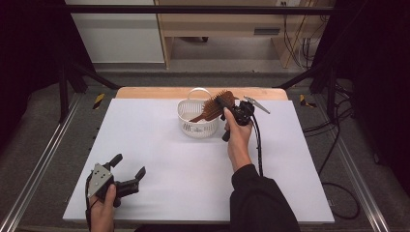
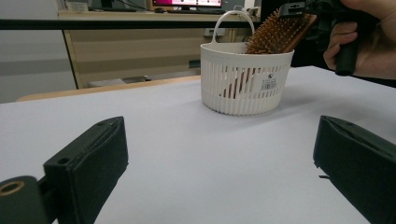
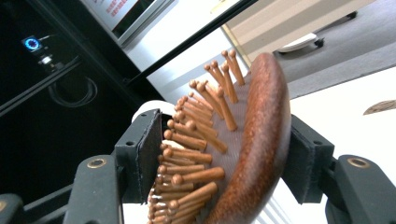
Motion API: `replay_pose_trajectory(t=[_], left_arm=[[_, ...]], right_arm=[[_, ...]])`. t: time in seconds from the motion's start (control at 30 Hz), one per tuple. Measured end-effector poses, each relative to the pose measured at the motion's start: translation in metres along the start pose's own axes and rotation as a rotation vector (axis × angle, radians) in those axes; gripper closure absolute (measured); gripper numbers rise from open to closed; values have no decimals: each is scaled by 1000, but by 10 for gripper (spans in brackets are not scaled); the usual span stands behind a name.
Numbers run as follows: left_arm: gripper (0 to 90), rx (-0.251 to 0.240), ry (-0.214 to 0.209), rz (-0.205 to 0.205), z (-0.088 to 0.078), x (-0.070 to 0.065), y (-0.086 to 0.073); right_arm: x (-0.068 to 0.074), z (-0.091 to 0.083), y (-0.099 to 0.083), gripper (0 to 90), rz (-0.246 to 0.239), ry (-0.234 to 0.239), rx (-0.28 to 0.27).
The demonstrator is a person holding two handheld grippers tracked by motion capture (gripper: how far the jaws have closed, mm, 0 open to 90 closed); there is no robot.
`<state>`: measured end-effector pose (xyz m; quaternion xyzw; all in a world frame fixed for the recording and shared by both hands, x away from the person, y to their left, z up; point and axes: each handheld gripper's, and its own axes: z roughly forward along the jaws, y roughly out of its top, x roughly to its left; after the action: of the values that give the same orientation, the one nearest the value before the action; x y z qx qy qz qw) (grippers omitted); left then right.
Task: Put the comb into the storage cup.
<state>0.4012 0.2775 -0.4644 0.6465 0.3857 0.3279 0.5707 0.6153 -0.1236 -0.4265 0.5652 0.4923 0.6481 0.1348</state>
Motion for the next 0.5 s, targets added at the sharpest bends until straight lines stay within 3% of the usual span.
replay_pose_trajectory(t=[0.5], left_arm=[[31,2,-2,0,0,0,0]], right_arm=[[3,0,-2,272,-49,-15,27]])
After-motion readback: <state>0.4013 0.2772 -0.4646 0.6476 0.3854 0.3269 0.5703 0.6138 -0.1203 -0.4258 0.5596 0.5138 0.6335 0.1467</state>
